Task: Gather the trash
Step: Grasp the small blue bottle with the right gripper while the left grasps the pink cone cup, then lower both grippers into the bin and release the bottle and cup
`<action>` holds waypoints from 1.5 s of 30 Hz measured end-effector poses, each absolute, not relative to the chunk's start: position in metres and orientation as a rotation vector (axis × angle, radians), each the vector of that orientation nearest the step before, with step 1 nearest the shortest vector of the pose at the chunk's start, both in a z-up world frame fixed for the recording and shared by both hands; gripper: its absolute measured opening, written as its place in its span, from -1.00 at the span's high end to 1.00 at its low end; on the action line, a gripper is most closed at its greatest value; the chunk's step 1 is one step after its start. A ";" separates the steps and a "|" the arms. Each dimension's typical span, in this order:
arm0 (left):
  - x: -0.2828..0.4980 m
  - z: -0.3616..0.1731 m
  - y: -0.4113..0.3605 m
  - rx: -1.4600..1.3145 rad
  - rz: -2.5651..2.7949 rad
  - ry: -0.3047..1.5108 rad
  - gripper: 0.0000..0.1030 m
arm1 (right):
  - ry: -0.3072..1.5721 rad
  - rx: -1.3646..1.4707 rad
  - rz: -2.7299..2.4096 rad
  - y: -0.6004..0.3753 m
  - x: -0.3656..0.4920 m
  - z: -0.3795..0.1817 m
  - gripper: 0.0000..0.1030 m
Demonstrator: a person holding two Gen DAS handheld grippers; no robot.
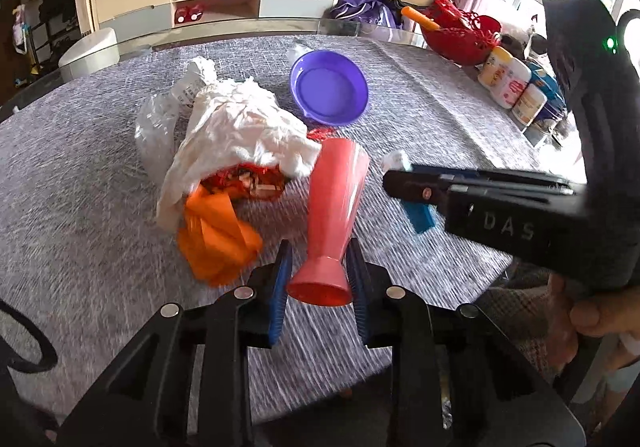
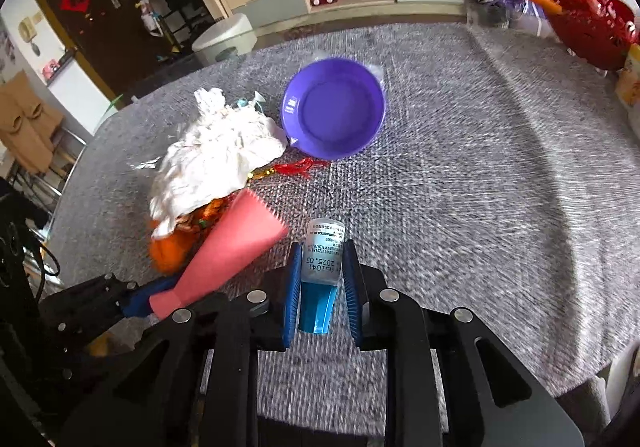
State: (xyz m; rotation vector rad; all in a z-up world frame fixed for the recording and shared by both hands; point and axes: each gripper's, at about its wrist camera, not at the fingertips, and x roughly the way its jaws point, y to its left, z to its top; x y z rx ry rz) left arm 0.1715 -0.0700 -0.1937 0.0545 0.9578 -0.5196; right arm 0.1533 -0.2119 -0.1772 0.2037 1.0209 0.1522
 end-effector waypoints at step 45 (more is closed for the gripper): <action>0.028 -0.288 -0.023 0.037 -0.431 1.227 0.44 | 1.219 0.260 0.284 -0.187 0.025 -0.271 0.53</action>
